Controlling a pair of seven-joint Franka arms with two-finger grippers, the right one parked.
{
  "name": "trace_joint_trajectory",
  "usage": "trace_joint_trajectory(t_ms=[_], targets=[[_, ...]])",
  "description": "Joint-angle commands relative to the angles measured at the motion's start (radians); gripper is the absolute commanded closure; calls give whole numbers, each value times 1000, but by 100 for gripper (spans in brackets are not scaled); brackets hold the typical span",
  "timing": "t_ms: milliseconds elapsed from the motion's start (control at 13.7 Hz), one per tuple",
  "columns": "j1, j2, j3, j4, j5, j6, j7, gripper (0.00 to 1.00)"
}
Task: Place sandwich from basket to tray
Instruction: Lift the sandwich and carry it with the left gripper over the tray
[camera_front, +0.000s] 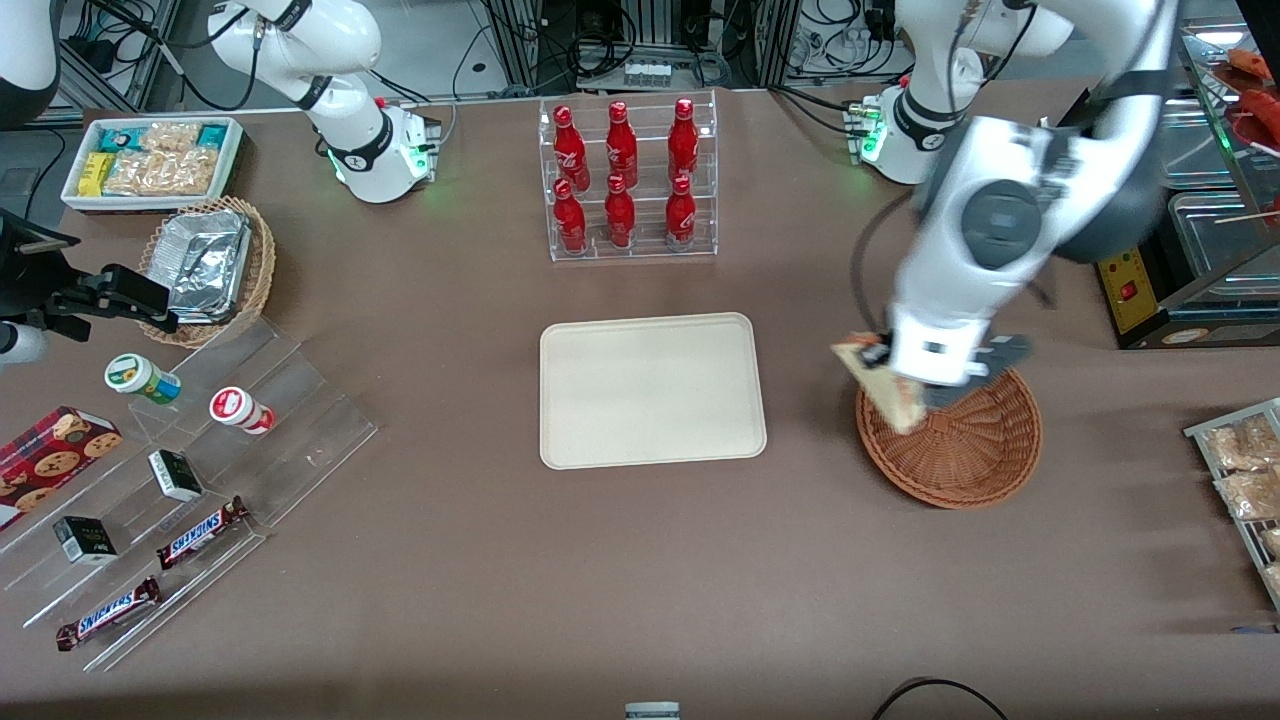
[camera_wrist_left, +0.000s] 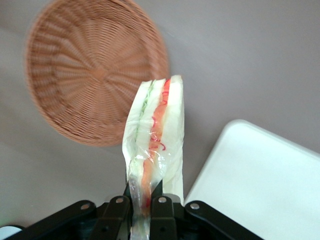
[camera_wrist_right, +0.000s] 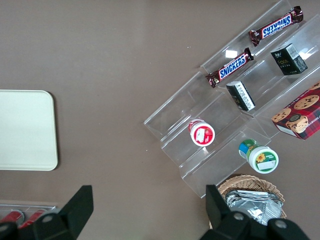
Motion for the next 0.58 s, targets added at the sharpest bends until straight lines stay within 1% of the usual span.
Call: trace_joint_trajectory(t_ms=[0,219,510], targets=[[-131,165,17,164,14,-29,4,100],[-234,337,17,306,8,-20,-4,100],[-320,514,17,480,6,-16,-11,100]])
